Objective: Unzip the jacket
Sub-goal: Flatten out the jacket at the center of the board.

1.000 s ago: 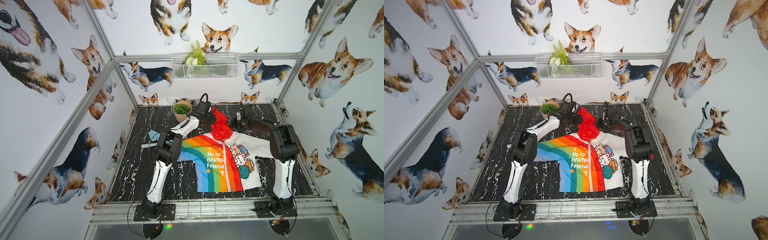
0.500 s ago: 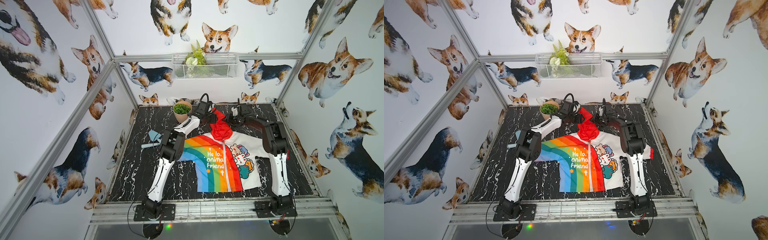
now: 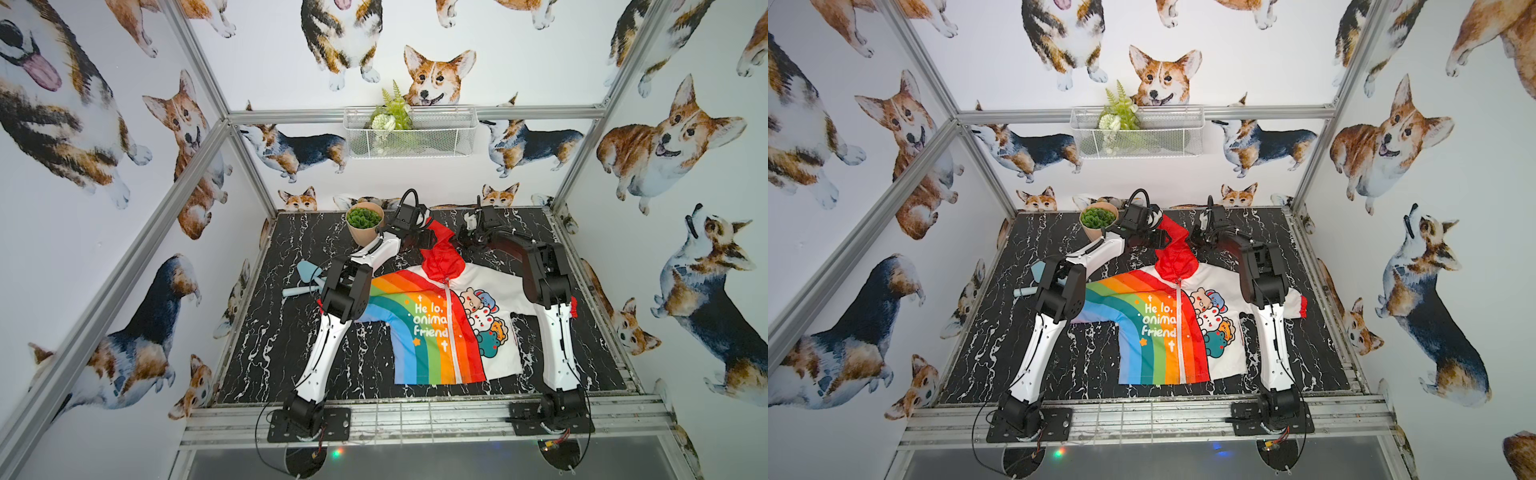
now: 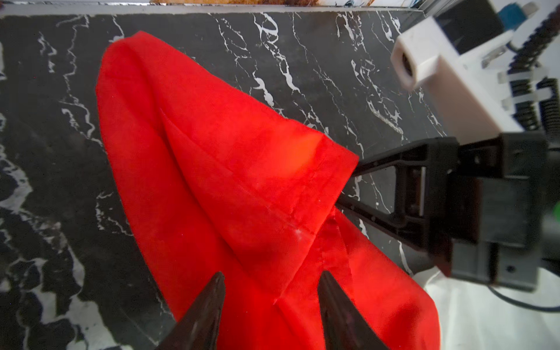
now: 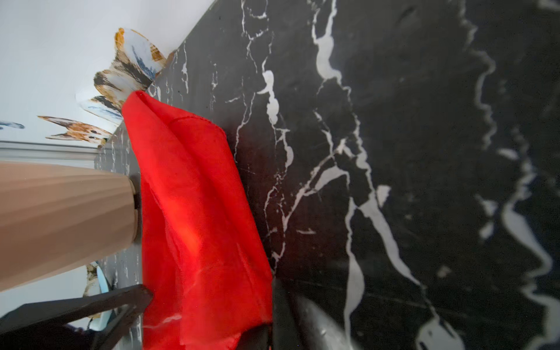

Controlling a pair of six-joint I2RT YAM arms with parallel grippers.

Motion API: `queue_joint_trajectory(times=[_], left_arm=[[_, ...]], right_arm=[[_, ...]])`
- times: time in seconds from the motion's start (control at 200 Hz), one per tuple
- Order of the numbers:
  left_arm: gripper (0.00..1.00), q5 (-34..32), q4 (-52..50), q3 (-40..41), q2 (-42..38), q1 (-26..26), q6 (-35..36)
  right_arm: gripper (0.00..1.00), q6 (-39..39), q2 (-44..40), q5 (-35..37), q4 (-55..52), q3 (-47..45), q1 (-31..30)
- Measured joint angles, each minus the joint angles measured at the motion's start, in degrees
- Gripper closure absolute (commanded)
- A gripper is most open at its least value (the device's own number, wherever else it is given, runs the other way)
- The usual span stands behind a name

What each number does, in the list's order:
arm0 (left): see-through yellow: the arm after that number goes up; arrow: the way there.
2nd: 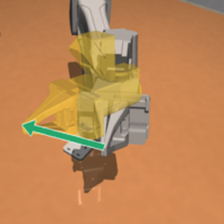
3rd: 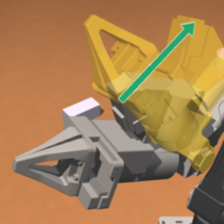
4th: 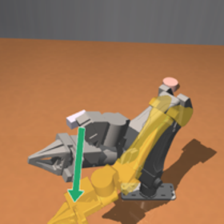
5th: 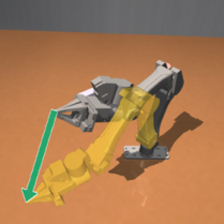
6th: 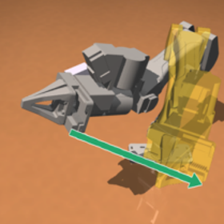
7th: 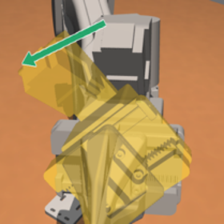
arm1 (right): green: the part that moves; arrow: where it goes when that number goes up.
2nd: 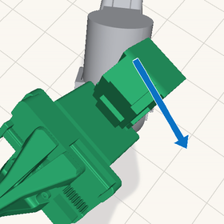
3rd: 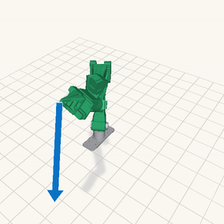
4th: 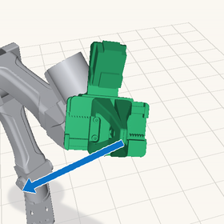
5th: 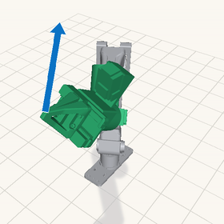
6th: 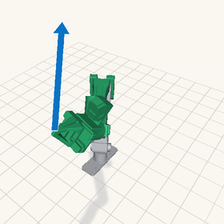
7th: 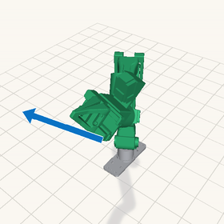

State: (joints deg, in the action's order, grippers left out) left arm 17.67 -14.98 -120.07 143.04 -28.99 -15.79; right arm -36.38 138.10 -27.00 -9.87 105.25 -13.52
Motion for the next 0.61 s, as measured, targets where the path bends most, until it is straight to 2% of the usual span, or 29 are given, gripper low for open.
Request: queue_joint_trajectory(times=[0.065, 0.12, 0.395, 0.606], left_arm=[[0.2, 0.35, 0.0, -0.13, 0.13, 0.0, 0.26], [0.15, 0.55, 0.02, -0.22, 0.2, 0.0, 0.59], [0.09, 1.68, 0.04, -0.28, 0.76, -0.31, 1.07], [0.14, -0.94, -0.04, -1.05, 1.49, -1.33, 2.21]], right_arm=[[0.99, 0.0, -0.55, 0.0, -0.66, 0.96, 0.0], [0.99, 0.0, -1.14, -0.04, -0.96, 1.53, 0.0], [1.0, -0.24, -2.19, -1.09, -1.53, 3.26, 0.0], [1.0, -1.14, -2.32, -2.03, -1.75, 3.67, 0.0]])
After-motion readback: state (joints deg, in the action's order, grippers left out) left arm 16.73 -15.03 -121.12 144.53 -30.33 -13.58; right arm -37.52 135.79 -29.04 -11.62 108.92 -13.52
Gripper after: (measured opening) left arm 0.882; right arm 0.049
